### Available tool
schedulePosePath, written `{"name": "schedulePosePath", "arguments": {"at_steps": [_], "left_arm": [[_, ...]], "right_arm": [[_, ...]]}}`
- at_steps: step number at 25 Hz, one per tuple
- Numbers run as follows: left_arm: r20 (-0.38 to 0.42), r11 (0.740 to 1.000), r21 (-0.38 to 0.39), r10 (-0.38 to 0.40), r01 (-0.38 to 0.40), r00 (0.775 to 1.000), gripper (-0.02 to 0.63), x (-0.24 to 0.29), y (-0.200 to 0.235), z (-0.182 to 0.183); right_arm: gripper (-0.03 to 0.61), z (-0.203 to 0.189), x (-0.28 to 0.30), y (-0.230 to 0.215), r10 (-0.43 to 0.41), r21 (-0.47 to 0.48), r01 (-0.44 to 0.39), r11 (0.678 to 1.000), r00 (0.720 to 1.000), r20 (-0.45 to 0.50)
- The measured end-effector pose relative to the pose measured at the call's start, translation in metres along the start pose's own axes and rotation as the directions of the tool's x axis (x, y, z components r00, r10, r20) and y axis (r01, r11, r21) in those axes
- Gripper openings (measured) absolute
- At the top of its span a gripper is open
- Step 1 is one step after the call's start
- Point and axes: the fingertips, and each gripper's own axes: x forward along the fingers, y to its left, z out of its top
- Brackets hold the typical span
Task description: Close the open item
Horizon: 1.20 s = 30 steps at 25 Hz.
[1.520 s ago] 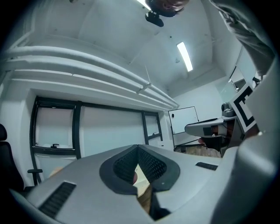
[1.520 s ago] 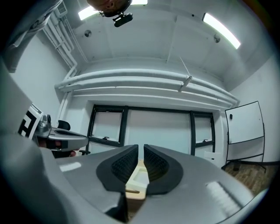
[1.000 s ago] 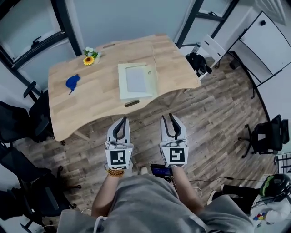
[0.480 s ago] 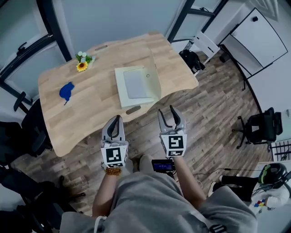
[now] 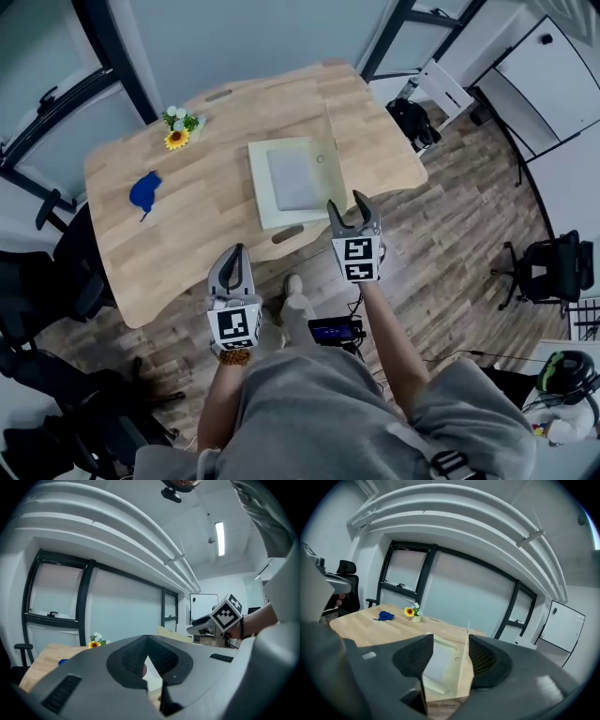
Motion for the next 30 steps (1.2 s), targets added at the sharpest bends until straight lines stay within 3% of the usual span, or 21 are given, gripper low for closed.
{"name": "schedulePosePath", "arguments": {"at_steps": [8,15,20,24,27,30], "left_arm": [[-0.038,0.998,0.053,0.034,-0.032,0.999,0.008,0.058,0.01,0.004],[-0.069,0.994,0.104,-0.029,0.036,0.997,0.008,0.122,-0.02,-0.001],[-0.153,0.99,0.124,-0.042,0.062,0.987,0.009,0.156,-0.023,-0.035],[-0.289,0.987,0.111,-0.083,0.12,0.954,0.036,0.17,-0.009,-0.101],[-0.391,0.973,0.082,-0.166,0.214,0.905,0.188,0.173,-0.002,-0.157],[-0.466,0.943,0.094,-0.242,0.32,0.851,0.266,0.179,-0.006,-0.197]], "right_arm": [[0.247,-0.044,0.077,-0.021,0.029,0.057,-0.023,0.998,0.993,-0.116],[0.244,-0.066,0.091,-0.044,0.104,0.109,-0.088,0.99,0.983,-0.149],[0.135,-0.07,0.084,-0.068,0.108,0.1,-0.095,0.99,0.984,-0.141],[0.078,-0.075,0.086,-0.081,0.113,0.084,-0.101,0.991,0.981,-0.155],[0.052,-0.077,0.087,-0.092,0.089,0.101,-0.073,0.992,0.983,-0.163],[0.038,-0.086,0.086,-0.105,0.057,0.138,-0.031,0.99,0.979,-0.193]]}}
